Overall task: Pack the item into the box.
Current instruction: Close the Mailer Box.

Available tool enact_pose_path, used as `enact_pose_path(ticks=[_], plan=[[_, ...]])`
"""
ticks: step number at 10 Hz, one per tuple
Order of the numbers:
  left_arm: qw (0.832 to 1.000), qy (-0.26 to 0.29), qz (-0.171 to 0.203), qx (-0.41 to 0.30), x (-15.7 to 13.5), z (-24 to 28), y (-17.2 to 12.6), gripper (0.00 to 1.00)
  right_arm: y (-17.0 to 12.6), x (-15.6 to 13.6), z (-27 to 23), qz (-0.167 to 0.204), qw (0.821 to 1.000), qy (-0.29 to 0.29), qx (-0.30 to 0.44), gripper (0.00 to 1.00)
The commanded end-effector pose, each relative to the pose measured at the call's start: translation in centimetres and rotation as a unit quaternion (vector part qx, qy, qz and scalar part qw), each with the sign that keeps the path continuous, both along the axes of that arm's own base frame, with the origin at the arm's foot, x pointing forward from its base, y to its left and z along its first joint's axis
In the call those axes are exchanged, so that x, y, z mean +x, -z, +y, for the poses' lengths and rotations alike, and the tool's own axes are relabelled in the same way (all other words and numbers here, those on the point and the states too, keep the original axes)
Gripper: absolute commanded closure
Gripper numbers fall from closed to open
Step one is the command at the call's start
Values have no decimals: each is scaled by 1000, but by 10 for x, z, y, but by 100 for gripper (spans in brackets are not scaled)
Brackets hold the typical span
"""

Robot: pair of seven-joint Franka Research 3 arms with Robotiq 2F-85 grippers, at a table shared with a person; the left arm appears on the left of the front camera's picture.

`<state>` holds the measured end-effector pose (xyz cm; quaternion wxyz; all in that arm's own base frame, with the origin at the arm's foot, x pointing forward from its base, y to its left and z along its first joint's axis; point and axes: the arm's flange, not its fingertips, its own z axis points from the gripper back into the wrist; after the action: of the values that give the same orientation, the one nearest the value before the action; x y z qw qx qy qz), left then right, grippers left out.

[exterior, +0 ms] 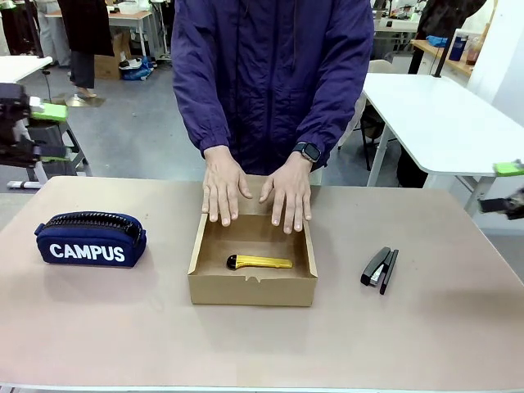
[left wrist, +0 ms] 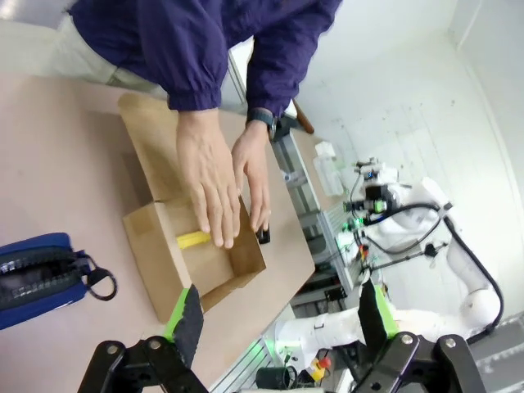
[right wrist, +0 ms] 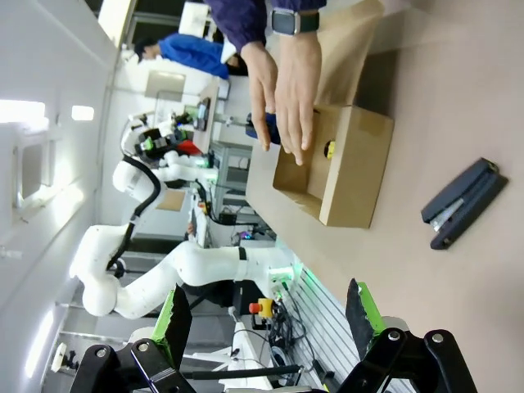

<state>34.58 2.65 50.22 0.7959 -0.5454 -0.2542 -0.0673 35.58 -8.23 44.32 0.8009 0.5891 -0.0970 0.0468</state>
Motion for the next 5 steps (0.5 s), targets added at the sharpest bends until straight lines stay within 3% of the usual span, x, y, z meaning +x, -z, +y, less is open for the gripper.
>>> enact_pose_path(ticks=[1,3,5], plan=[[998,38,7,40,43,-24,2,0,2,42,50,14,1000,-8,-3,0],[993,83,34,77,79,-49,17,0,15,75,96,33,999,-4,-5,0],[982,132,54,125,116,-77,47,0,35,107,148,28,999,13,-12,0]])
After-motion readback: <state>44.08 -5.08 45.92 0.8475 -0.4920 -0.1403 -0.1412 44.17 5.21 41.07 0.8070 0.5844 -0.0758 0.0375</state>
